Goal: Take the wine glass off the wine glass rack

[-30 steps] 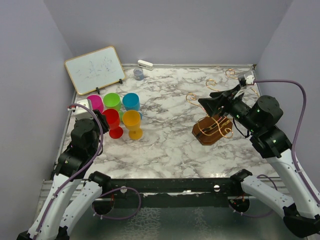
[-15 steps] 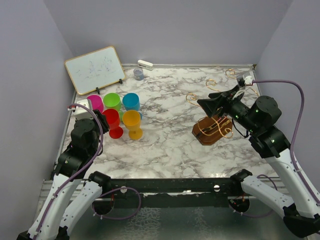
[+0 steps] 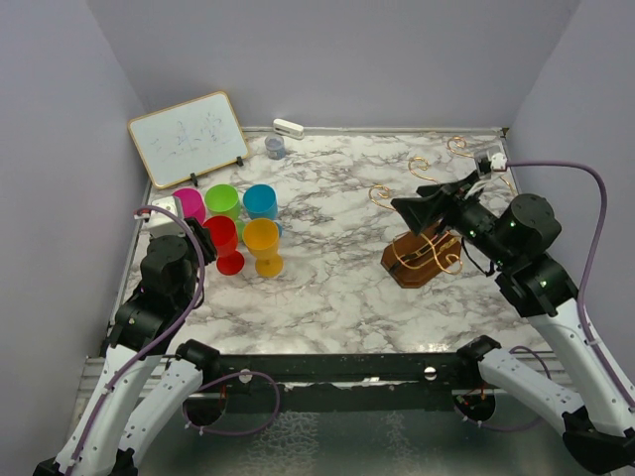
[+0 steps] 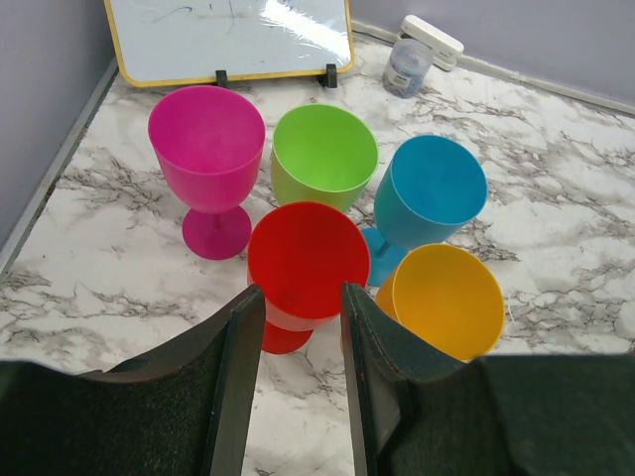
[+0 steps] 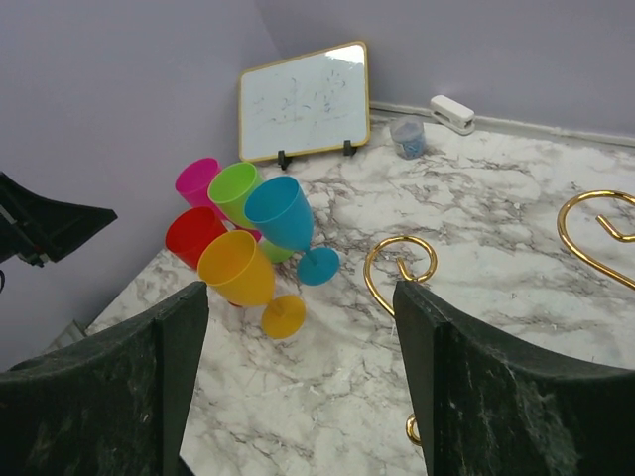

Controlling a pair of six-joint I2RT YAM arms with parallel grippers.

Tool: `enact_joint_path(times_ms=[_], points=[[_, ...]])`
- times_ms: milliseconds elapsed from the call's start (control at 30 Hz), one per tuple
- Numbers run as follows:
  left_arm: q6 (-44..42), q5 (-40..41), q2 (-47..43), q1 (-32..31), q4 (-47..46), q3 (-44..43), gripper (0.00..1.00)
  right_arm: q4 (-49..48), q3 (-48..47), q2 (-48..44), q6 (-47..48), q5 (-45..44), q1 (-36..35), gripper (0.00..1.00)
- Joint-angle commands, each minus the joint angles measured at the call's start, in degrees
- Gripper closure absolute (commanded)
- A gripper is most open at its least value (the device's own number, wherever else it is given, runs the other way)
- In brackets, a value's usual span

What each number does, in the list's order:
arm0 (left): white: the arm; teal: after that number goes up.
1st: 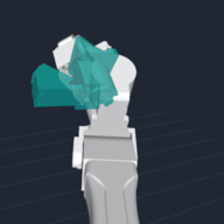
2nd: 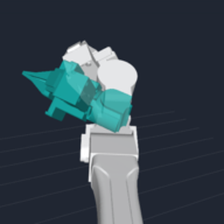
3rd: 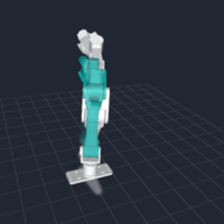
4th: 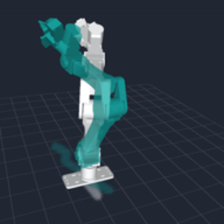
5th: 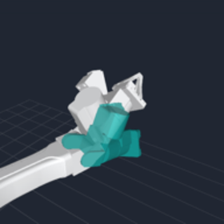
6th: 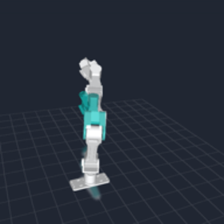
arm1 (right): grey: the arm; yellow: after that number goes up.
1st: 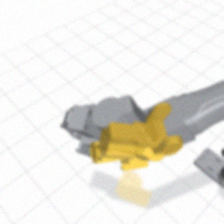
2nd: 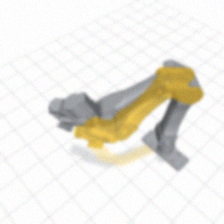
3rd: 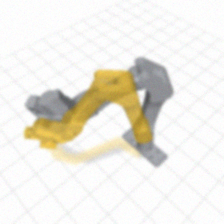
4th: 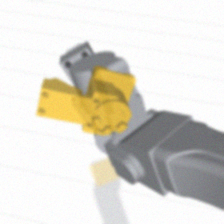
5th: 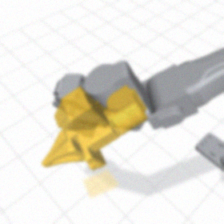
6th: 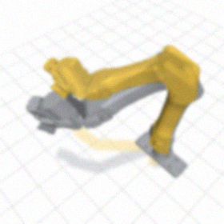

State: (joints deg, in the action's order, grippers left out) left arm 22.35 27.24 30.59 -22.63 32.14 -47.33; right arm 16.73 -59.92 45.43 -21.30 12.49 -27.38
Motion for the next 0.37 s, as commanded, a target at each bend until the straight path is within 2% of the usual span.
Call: enact_joint_path(times_ms=[0,100,200,333], points=[[-0.31,-0.74,-0.33,-0.22,-1.34,0.3,0.61,-0.22,-1.33,-2.25,-3.4,-5.17,0.07,0.24],[-0.39,-0.9,-0.29,-0.22,-1.29,0.31,0.61,-0.87,-0.77,-4.38,-4.6,-8.07,0.03,0.26],[-0.35,-0.82,-0.25,-0.22,-1.34,0.24,0.61,-0.54,-0.94,-5.05,-3.87,-8.57,0.04,0.36],[-0.37,-1.01,-0.09,-0.2,-1.29,0.31,0.61,0.8,-1.54,-4.78,-3.57,-9.43,0.01,0.34]])
